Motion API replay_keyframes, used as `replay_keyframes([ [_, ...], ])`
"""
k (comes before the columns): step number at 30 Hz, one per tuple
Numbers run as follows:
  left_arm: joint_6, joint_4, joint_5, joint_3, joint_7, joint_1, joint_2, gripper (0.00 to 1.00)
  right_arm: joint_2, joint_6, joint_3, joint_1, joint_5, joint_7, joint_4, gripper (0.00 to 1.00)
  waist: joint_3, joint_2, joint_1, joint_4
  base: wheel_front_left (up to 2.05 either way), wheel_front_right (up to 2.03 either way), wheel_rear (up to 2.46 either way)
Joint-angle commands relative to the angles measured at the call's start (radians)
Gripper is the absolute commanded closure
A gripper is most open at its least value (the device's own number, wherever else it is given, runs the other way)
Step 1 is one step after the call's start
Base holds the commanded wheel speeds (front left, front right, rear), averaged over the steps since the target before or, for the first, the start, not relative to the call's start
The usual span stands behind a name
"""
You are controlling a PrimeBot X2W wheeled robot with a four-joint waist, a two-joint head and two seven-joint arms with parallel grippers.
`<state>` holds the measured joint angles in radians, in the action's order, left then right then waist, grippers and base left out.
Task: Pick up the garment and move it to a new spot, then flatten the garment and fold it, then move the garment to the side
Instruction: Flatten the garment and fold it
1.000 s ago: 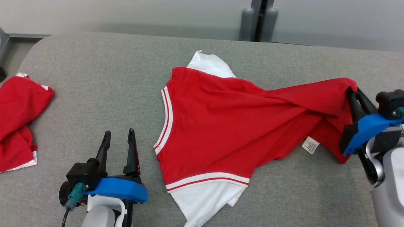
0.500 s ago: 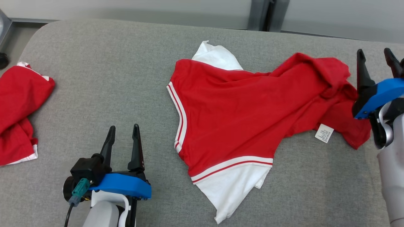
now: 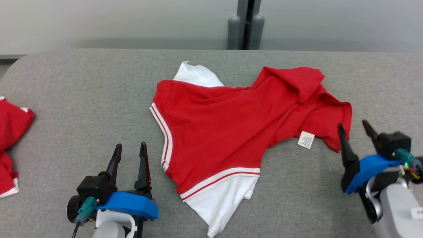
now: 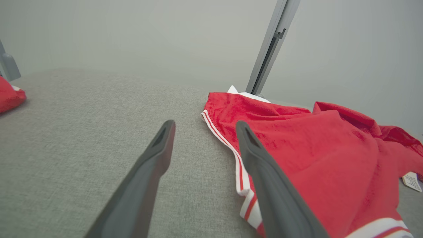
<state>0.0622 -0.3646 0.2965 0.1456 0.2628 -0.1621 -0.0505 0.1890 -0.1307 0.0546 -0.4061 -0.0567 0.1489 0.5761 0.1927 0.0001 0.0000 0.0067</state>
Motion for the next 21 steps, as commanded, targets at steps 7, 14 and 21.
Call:
replay_keyframes([
  [7, 0.008, -0.001, -0.015, -0.001, 0.003, 0.007, 0.000, 0.00, -0.057, 0.000, 0.008, 0.131, -0.012, -0.042, -0.067, 0.00, -0.017, -0.0001, 0.0000, -0.028, 0.00, 0.00, 0.00],
  [14, 0.013, -0.004, -0.025, -0.008, 0.003, -0.004, -0.002, 0.00, -0.074, 0.000, 0.053, 0.112, 0.008, -0.058, -0.051, 0.00, 0.012, -0.0001, 0.0000, -0.008, 0.00, 0.00, 0.00],
  [21, 0.015, -0.005, -0.029, -0.015, 0.003, -0.026, -0.001, 0.00, -0.078, 0.000, 0.095, 0.023, 0.030, -0.072, 0.091, 0.00, 0.039, -0.0001, 0.0000, 0.019, 0.00, 0.00, 0.00],
])
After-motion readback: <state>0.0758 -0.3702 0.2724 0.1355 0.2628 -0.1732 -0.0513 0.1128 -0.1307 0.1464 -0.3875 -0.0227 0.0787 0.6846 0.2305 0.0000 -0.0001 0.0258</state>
